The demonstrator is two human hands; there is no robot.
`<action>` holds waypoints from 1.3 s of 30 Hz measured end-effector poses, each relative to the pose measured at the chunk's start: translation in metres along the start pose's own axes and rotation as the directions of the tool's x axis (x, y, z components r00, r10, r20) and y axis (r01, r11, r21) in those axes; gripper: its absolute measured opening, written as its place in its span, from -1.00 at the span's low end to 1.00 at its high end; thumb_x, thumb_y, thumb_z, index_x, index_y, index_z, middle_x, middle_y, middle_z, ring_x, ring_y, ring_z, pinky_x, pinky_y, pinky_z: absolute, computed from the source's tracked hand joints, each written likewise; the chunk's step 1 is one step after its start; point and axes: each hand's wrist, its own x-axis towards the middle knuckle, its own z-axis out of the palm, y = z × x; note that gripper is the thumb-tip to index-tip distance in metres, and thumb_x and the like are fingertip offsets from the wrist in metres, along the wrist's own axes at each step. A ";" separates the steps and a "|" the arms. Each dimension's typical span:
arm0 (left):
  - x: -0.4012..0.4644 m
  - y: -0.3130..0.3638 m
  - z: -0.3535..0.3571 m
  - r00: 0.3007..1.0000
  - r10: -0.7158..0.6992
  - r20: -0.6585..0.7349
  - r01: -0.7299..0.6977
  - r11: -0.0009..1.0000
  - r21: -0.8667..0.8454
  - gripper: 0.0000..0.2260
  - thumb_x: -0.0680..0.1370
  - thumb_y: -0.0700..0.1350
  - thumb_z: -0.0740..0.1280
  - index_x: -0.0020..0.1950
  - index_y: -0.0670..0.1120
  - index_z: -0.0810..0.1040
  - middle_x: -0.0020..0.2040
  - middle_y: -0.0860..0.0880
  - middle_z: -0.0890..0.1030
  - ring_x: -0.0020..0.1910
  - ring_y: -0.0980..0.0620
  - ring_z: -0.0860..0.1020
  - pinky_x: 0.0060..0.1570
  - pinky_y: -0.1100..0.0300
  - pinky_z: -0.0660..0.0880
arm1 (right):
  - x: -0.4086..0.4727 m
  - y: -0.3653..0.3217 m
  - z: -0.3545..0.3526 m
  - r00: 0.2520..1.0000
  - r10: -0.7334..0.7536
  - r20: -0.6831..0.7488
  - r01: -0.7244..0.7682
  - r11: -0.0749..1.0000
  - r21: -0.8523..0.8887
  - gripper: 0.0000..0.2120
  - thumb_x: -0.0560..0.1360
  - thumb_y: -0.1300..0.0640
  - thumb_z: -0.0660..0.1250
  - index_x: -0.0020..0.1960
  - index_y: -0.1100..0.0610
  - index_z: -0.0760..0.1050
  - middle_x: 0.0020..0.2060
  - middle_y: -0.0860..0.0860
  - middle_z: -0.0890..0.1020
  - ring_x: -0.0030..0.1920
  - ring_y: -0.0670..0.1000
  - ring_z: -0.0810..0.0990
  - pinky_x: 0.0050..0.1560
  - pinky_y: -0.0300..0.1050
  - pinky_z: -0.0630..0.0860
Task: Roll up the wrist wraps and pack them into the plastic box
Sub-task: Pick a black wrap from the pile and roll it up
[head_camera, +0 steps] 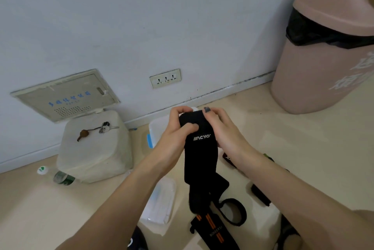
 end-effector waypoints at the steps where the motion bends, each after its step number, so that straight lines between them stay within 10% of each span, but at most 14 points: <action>1: 0.000 0.001 -0.003 1.000 0.020 -0.005 -0.020 0.999 0.027 -0.65 0.43 -0.13 0.31 0.19 0.10 0.42 0.00 -0.04 0.60 -0.09 -0.03 0.60 -0.07 0.03 0.52 | -0.001 -0.001 -0.002 1.000 0.004 0.022 -0.004 1.000 -0.008 -0.69 0.62 -0.27 0.21 0.19 -0.11 0.53 0.04 -0.04 0.71 0.03 -0.05 0.72 0.18 0.11 0.63; 15: -0.003 0.004 -0.007 0.995 -0.099 -0.017 0.100 0.994 0.044 -0.76 0.70 0.13 0.18 0.34 0.12 0.46 0.18 0.06 0.66 0.12 0.01 0.69 0.18 -0.05 0.61 | -0.001 -0.002 -0.008 0.981 -0.166 0.100 0.163 0.986 0.045 -0.82 0.66 0.03 0.32 0.23 0.05 0.54 0.07 0.08 0.71 0.07 0.05 0.72 0.16 0.05 0.66; 22: 0.000 0.007 -0.013 0.998 -0.048 -0.040 0.048 0.999 -0.012 -0.84 0.66 -0.13 0.23 0.22 0.00 0.49 0.01 0.03 0.65 0.00 0.06 0.66 0.04 0.03 0.57 | 0.003 -0.003 -0.012 0.974 -0.107 0.201 0.087 0.990 0.107 -0.78 0.63 0.10 0.36 0.26 -0.06 0.55 0.10 0.05 0.70 0.11 0.05 0.70 0.15 0.03 0.63; 32: -0.003 0.010 -0.012 1.000 0.013 -0.002 -0.013 1.000 -0.004 -0.69 0.43 -0.14 0.24 0.13 0.07 0.55 -0.05 0.07 0.64 -0.08 0.09 0.60 -0.07 0.18 0.56 | 0.001 -0.002 -0.009 0.984 -0.015 0.177 0.005 0.998 0.058 -0.69 0.63 -0.18 0.29 0.27 -0.03 0.54 0.12 0.00 0.70 0.10 0.03 0.72 0.09 0.10 0.69; 39: -0.007 0.014 -0.007 0.993 -0.121 0.011 0.121 0.993 0.002 -0.83 0.71 0.09 0.17 0.25 0.17 0.48 0.18 0.04 0.58 0.09 0.01 0.62 0.03 0.04 0.61 | 0.000 0.001 -0.007 0.983 -0.049 0.176 0.028 0.992 0.119 -0.78 0.66 0.00 0.30 0.26 0.06 0.53 0.11 0.08 0.71 0.11 0.07 0.72 0.13 0.06 0.67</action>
